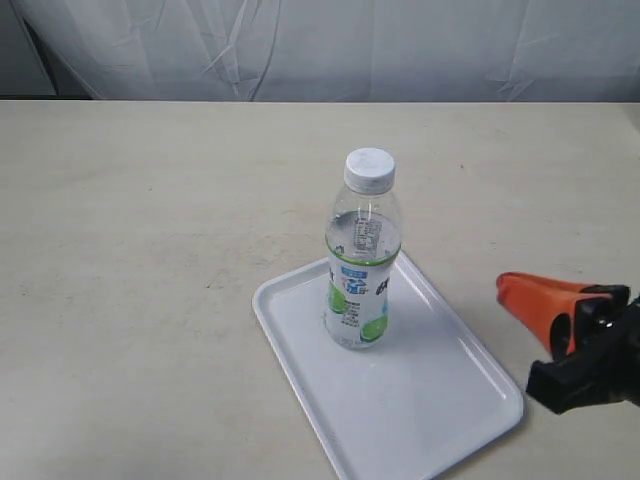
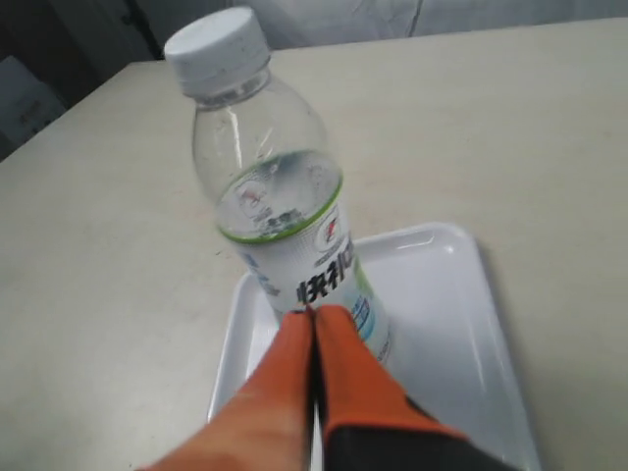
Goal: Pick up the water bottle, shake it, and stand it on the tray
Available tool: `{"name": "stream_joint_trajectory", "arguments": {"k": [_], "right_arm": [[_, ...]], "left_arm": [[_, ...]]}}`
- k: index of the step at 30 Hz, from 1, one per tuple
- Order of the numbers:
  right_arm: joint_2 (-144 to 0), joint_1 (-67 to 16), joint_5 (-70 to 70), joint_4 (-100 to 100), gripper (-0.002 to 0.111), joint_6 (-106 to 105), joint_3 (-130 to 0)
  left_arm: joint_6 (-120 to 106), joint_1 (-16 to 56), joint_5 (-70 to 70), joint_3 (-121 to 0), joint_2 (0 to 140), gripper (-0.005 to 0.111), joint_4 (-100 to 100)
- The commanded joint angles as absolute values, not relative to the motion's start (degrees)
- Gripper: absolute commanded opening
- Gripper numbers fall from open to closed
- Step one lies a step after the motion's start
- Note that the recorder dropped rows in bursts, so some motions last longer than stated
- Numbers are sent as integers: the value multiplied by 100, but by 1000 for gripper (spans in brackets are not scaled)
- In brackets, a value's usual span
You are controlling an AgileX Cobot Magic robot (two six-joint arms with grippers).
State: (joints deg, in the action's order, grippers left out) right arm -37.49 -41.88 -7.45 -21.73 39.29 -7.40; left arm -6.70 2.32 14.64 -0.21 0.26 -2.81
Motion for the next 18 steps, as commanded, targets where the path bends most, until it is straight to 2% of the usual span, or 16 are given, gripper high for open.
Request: {"name": "stream_joint_trajectory", "arguments": {"k": [1, 8, 11, 14, 18], "right_arm": [[-2929, -3362, -598, -2198, 1, 3814, -705], [-1471, -1806, -433, -2186, 1, 3835, -705], [-873, -1230, 1073, -1344, 1, 3912, -705], [-637, -958, 1738, -1214, 1, 3902, -691], [-79, -571, 809, -1248, 1, 3891, 0]], "left_arm": [[-654, 234, 1416, 0, 0, 0, -267], [-654, 234, 1416, 0, 0, 0, -267], [-654, 234, 1416, 0, 0, 0, -267], [-654, 234, 1416, 0, 0, 0, -267], [-654, 234, 1416, 0, 0, 0, -267]]}}
